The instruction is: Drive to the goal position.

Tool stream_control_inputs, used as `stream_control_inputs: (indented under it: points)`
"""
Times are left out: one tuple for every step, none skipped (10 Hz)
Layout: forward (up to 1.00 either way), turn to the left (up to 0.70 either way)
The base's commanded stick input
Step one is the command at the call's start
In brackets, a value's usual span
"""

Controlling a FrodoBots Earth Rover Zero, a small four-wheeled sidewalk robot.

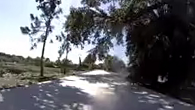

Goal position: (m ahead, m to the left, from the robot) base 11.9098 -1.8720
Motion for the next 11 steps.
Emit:
stream_control_inputs:
  points:
    - [0.7, 0.0]
    - [0.7, 0.0]
    - [0.7, 0.0]
    - [0.7, 0.0]
    - [0.7, 0.0]
    - [0.7, 0.0]
    - [0.7, 0.0]
    - [0.7, 0.0]
    - [0.7, 0.0]
    - [0.7, 0.0]
    - [0.7, 0.0]
